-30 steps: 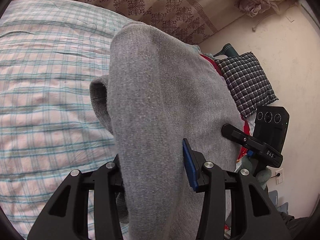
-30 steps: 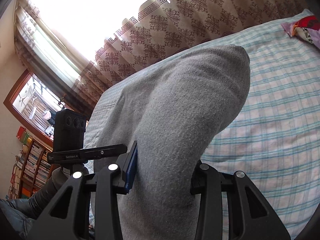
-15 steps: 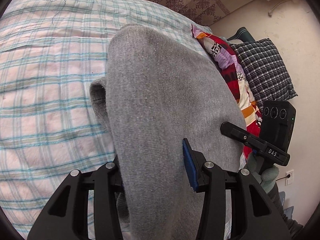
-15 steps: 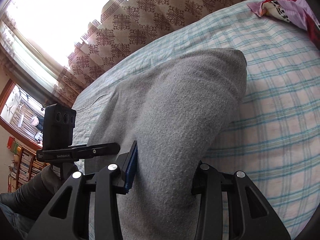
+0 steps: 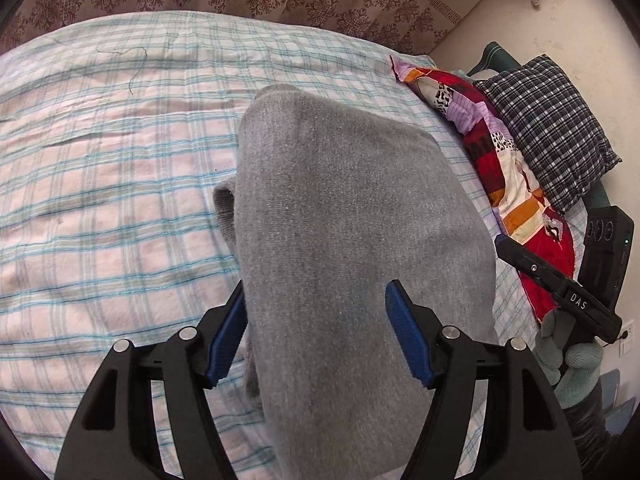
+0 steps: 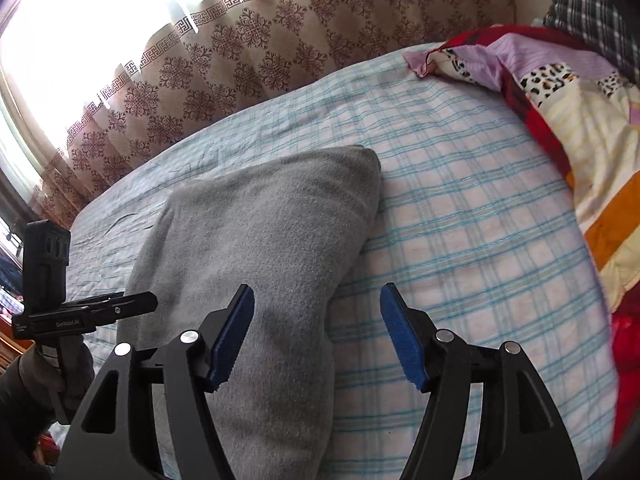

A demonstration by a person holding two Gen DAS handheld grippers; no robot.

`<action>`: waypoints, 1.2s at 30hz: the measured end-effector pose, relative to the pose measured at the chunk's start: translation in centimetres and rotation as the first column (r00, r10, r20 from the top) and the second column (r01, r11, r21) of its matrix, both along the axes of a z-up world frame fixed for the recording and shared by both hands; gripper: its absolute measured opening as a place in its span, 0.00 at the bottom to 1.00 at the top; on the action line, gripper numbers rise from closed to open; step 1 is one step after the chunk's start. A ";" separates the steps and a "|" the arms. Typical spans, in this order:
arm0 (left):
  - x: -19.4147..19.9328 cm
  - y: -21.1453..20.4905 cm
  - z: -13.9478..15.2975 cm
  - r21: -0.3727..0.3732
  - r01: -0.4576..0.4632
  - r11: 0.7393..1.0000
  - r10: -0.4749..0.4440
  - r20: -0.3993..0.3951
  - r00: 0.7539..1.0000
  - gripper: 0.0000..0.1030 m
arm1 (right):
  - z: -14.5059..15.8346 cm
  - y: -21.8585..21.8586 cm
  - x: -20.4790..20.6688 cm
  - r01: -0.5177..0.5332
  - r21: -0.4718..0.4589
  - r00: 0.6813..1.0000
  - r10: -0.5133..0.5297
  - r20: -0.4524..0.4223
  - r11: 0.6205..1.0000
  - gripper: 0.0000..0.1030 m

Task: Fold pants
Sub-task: 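Open the left gripper and release the folded sweatpants onto the bed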

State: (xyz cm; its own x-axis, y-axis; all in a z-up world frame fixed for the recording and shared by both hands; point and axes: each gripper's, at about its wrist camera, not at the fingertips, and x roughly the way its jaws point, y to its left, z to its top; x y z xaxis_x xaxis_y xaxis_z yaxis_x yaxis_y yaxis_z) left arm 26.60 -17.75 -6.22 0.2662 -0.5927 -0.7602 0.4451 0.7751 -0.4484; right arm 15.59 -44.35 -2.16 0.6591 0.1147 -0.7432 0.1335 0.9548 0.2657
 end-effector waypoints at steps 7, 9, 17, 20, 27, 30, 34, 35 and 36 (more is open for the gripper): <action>-5.1 1.3 1.5 0.080 0.075 0.994 -0.082 0.081 0.993 0.72 | 1.2 4.7 -5.5 -0.045 -0.084 0.999 0.046 0.012 0.995 0.66; -6.5 1.1 1.2 0.129 0.098 0.987 -0.112 0.111 0.987 0.72 | 0.4 5.8 -6.4 -0.060 -0.098 0.998 0.058 -0.018 0.993 0.66; -8.5 -0.6 -2.0 0.309 0.123 0.943 -0.177 0.152 0.972 0.74 | -3.4 7.7 -7.7 -0.075 -0.156 0.990 0.055 -0.126 0.985 0.67; -8.3 -0.6 -3.2 0.332 0.107 0.937 -0.165 0.153 0.974 0.80 | -4.6 7.7 -7.7 -0.083 -0.172 0.987 0.057 -0.149 0.982 0.70; -8.4 -0.7 -3.1 0.364 0.052 0.930 -0.116 0.158 0.981 0.87 | -6.2 5.8 -7.6 -0.021 -0.041 0.983 0.013 -0.183 0.999 0.76; -9.0 -0.7 -2.5 0.376 0.024 0.926 -0.093 0.166 0.982 0.87 | -5.5 6.5 -7.9 -0.019 -0.093 0.985 0.003 -0.171 0.995 0.76; -9.9 -0.5 -1.4 0.378 -0.001 0.926 -0.072 0.177 0.982 0.87 | -3.6 7.2 -8.5 -0.002 -0.127 0.991 -0.015 -0.135 0.992 0.77; -10.2 -0.5 -1.0 0.379 -0.004 0.925 -0.071 0.184 0.980 0.87 | -3.1 7.2 -8.7 0.006 -0.126 0.992 -0.021 -0.124 0.992 0.77; -10.5 -0.5 -0.7 0.384 -0.008 0.923 -0.072 0.193 0.979 0.87 | -2.6 7.2 -8.9 0.014 -0.126 0.993 -0.029 -0.113 0.992 0.78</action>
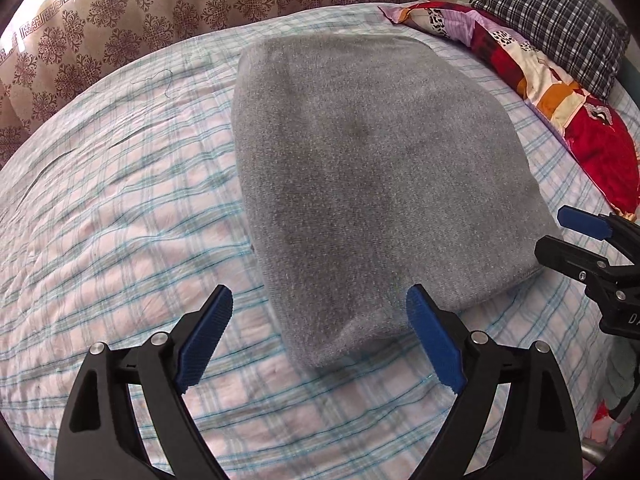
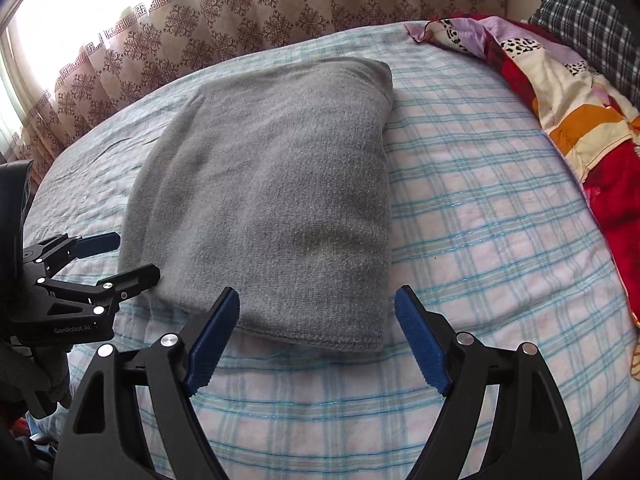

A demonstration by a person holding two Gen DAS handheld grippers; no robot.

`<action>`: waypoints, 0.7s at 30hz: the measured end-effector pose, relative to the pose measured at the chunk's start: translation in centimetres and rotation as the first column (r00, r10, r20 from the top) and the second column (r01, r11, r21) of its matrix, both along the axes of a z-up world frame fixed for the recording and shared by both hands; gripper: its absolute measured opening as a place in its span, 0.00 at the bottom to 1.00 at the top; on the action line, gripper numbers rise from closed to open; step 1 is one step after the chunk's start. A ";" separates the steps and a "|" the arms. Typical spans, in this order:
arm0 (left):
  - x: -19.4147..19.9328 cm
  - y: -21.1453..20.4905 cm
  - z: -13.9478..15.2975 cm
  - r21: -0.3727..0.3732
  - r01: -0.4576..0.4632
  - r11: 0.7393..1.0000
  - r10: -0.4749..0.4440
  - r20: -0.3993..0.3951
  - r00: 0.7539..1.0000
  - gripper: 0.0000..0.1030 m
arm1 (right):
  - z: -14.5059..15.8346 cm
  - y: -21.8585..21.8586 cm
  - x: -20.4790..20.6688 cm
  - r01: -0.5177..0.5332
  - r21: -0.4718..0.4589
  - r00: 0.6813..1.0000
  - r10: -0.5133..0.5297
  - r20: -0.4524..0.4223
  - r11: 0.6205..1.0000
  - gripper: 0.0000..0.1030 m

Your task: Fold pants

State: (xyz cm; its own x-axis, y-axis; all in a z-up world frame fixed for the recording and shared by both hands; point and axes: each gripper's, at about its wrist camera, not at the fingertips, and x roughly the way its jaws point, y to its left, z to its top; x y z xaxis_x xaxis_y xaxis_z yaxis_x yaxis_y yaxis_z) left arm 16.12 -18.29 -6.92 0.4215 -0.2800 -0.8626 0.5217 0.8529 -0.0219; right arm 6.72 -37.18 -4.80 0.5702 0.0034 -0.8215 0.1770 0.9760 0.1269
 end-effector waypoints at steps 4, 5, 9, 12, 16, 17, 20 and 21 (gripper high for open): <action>-1.4 -0.1 1.5 0.015 0.008 1.000 -0.009 0.051 0.999 0.89 | 1.8 0.0 -1.1 0.023 0.001 0.999 -0.023 0.041 1.000 0.79; -1.8 -0.2 1.9 0.016 0.009 1.000 -0.010 0.067 0.998 0.91 | 2.3 0.1 -1.4 0.028 -0.002 0.998 -0.028 0.052 1.000 0.79; -2.9 -0.4 3.7 0.008 0.019 1.000 -0.020 0.116 0.993 0.93 | 3.6 0.6 -2.6 0.043 -0.007 0.995 -0.043 0.088 0.999 0.79; -3.7 -0.6 4.8 0.006 0.024 1.000 -0.025 0.152 0.988 0.95 | 4.3 1.2 -3.0 0.045 -0.027 0.993 -0.042 0.107 0.999 0.79; -4.5 -0.9 6.0 0.016 0.025 1.000 -0.027 0.186 0.982 0.97 | 4.6 1.5 -3.1 0.046 -0.055 0.992 -0.039 0.118 0.997 0.79; -4.6 -1.1 6.2 0.024 0.025 0.999 -0.029 0.194 0.981 0.97 | 4.6 1.5 -3.1 0.047 -0.053 0.992 -0.040 0.119 0.998 0.79; -4.9 -1.2 6.6 0.053 0.012 0.999 -0.024 0.226 0.974 0.97 | 4.5 1.5 -3.1 0.056 -0.066 0.991 -0.048 0.122 0.996 0.79; -4.9 -1.2 6.7 0.058 0.007 0.998 -0.021 0.234 0.972 0.97 | 4.6 1.6 -3.2 0.059 -0.076 0.991 -0.049 0.126 0.995 0.80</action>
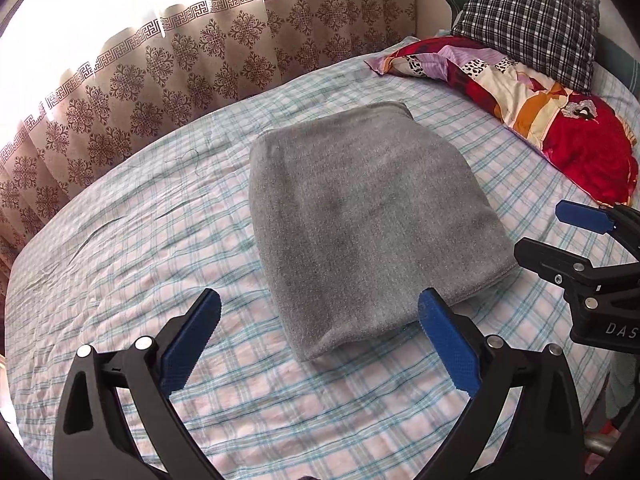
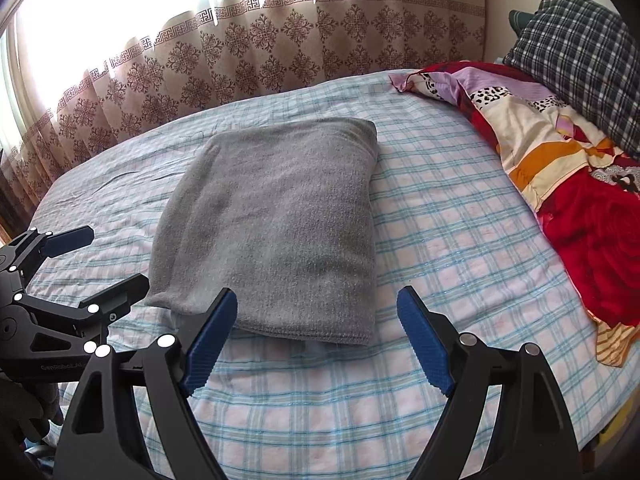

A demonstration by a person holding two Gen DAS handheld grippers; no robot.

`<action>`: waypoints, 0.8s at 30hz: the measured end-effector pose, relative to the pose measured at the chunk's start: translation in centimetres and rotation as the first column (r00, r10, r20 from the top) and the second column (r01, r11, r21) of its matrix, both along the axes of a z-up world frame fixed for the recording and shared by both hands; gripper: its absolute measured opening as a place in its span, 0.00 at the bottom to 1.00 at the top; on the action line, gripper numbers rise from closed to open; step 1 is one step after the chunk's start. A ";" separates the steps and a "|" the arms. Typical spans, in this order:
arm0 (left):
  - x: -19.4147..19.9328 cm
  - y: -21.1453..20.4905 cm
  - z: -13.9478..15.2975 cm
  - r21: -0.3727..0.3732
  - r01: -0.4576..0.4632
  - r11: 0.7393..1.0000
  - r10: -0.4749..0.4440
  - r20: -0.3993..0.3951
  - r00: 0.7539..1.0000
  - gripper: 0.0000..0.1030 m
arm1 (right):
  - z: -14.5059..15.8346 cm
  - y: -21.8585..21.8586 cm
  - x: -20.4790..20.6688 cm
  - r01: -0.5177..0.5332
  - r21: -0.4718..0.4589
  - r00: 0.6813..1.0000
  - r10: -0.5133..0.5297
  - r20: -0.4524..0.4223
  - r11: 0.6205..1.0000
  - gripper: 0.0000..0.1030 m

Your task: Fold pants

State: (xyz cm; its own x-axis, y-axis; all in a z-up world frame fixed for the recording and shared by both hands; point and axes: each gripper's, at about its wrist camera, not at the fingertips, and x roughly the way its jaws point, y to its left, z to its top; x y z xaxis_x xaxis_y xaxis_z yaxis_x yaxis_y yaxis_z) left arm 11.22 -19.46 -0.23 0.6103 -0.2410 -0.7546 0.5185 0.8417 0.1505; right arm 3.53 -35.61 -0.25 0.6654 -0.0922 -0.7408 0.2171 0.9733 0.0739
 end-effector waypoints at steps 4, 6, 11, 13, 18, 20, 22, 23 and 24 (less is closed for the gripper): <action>0.0 0.2 0.4 -0.006 -0.023 1.000 0.023 0.012 1.000 0.97 | 0.3 0.2 -0.4 0.018 -0.041 0.999 -0.017 0.033 0.999 0.87; 0.0 0.3 0.6 -0.007 -0.032 0.999 0.032 0.024 0.999 0.97 | 0.5 0.3 -0.6 0.028 -0.064 0.999 -0.025 0.046 0.998 0.87; -0.1 0.4 1.3 -0.017 -0.043 0.999 0.044 0.050 0.998 0.97 | 0.6 -0.1 -0.8 0.061 -0.071 0.996 -0.056 0.069 0.996 0.89; 0.0 0.3 1.5 -0.004 -0.060 0.998 0.060 0.056 0.997 0.97 | 0.7 -0.3 -0.8 0.072 -0.066 0.995 -0.067 0.075 0.995 0.89; -0.2 -0.2 1.9 0.027 -0.075 0.997 0.072 0.085 0.994 0.97 | 0.9 -0.4 -1.0 0.074 -0.059 0.993 -0.069 0.094 0.995 0.89; -0.3 -0.5 1.9 0.055 -0.090 0.994 0.085 0.096 0.992 0.97 | 0.7 -0.2 -0.9 0.067 -0.062 0.994 -0.061 0.088 0.996 0.89; -0.6 -0.7 2.0 0.066 -0.087 0.994 0.080 0.107 0.991 0.97 | 0.5 0.1 -0.9 0.060 -0.078 0.995 -0.053 0.085 0.995 0.89; -0.7 -0.8 2.1 0.062 -0.081 0.995 0.074 0.108 0.991 0.97 | 0.5 0.3 -0.9 0.055 -0.088 0.995 -0.048 0.085 0.995 0.89; -0.7 -0.8 2.1 0.055 -0.075 0.996 0.069 0.104 0.992 0.97 | 0.5 0.4 -0.9 0.051 -0.093 0.995 -0.043 0.086 0.994 0.89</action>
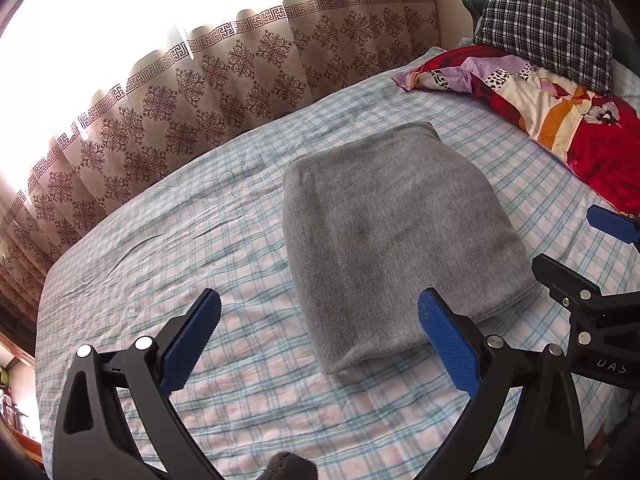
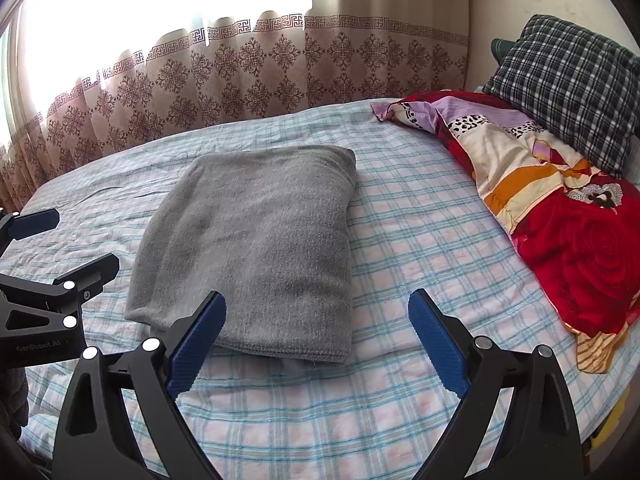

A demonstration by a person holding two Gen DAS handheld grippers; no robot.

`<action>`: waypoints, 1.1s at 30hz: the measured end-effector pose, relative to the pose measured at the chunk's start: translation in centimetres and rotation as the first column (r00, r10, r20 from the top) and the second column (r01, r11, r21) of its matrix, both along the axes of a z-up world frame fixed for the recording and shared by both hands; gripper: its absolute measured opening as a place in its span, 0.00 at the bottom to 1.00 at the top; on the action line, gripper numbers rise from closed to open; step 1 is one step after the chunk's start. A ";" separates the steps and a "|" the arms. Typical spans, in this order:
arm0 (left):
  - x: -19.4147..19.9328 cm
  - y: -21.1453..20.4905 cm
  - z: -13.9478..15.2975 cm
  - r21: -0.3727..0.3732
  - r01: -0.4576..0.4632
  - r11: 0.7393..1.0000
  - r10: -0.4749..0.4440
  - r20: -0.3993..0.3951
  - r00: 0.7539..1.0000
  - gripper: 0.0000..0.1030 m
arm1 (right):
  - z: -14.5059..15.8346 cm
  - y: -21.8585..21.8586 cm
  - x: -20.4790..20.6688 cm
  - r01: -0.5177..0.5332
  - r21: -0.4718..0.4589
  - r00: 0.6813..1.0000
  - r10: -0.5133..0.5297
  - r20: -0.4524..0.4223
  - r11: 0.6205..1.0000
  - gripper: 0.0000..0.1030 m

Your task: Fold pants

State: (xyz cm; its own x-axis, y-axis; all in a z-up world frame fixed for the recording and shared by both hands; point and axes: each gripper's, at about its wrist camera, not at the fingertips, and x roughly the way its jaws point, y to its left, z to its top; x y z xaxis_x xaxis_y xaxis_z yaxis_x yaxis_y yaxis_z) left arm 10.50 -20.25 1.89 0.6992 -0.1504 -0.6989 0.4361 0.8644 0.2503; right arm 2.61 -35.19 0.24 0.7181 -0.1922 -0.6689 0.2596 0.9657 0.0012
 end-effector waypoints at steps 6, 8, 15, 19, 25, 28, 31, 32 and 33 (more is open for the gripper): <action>0.1 -0.1 0.1 -0.036 0.020 0.999 -0.021 -0.044 0.999 0.97 | 0.2 0.5 -0.1 -0.013 -0.018 1.000 0.013 0.007 1.000 0.89; 0.0 -0.2 -0.1 -0.032 0.023 0.999 -0.024 -0.043 0.999 0.97 | 0.2 0.5 -0.2 -0.013 -0.016 1.000 0.013 0.007 1.000 0.89; 0.1 -0.4 -0.3 -0.019 0.021 1.000 -0.022 -0.046 0.999 0.97 | 0.2 0.6 -0.2 -0.012 -0.019 1.000 0.012 0.008 1.000 0.89; 0.2 -0.4 -0.5 -0.017 0.017 1.000 -0.018 -0.052 0.999 0.97 | 0.2 0.5 -0.2 -0.012 -0.018 1.000 0.012 0.008 1.000 0.89; 0.3 -0.5 -0.7 -0.014 0.019 1.000 -0.020 -0.055 0.998 0.97 | 0.2 0.6 -0.2 -0.012 -0.018 1.000 0.012 0.008 1.000 0.89; 0.3 -0.6 -0.8 -0.011 0.023 1.000 -0.023 -0.053 0.998 0.97 | 0.2 0.5 -0.1 -0.012 -0.018 1.000 0.013 0.008 1.000 0.89; 0.3 -0.6 -0.8 -0.011 0.023 1.000 -0.023 -0.053 0.998 0.97 | 0.2 0.6 -0.1 -0.012 -0.017 1.000 0.013 0.007 1.000 0.89; 0.3 -0.6 -0.7 -0.011 0.023 1.000 -0.024 -0.052 0.998 0.97 | 0.2 0.5 -0.2 -0.012 -0.017 1.000 0.012 0.006 1.000 0.89; 0.2 -0.6 -0.7 -0.010 0.023 1.000 -0.023 -0.052 0.998 0.97 | 0.2 0.5 -0.2 -0.012 -0.017 1.000 0.012 0.006 1.000 0.89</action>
